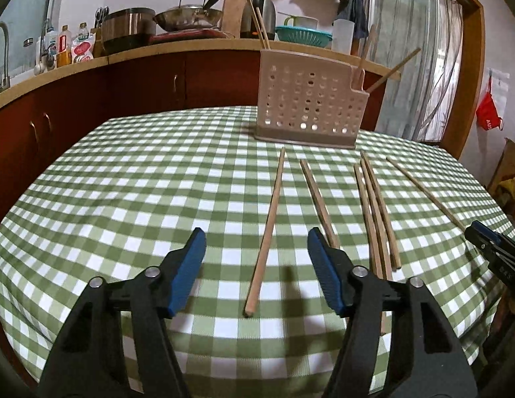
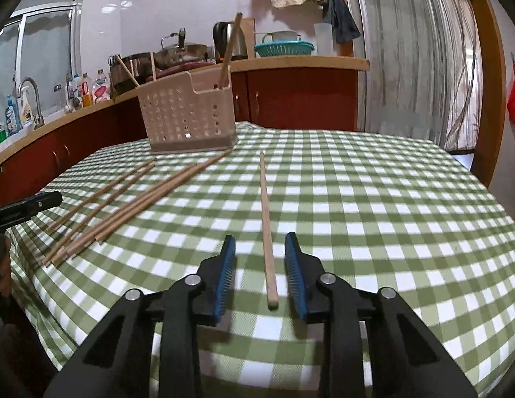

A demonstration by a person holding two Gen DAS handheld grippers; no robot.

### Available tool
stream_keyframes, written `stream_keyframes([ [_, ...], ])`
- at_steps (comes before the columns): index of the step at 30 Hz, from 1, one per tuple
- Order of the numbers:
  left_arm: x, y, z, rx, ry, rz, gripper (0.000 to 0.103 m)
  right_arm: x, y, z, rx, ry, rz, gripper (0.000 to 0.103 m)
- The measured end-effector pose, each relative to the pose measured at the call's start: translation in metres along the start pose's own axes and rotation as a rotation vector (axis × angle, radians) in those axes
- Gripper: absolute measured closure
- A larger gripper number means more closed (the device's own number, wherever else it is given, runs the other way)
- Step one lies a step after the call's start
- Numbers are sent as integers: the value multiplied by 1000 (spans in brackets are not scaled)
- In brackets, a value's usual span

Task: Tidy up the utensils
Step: 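Withdraw both open tools from the basket toward the table, then close the right tool on a wooden chopstick while the left tool grasps another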

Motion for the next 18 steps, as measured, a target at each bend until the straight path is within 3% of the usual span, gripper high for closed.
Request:
stream_keyframes([
  [5, -2, -7, -1, 10, -9, 23, 49, 0, -3, 4, 11, 25, 11, 95],
  [12, -6, -14, 3, 30, -15, 55, 57, 1, 2, 16, 31, 63, 2, 96],
  [18, -9, -19, 7, 46, -18, 67, 77, 0, 3, 19, 24, 72, -2, 96],
])
Point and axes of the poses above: each gripper's, at about its wrist camera, not at the fingertips, and x roughly against the way its jaws point, z to its left, y to its top, the point moved 2 cm from there along -x, roughly the way its jaws point, and after that the axes turned 9 degrees about -z, right-handed, at the moved point
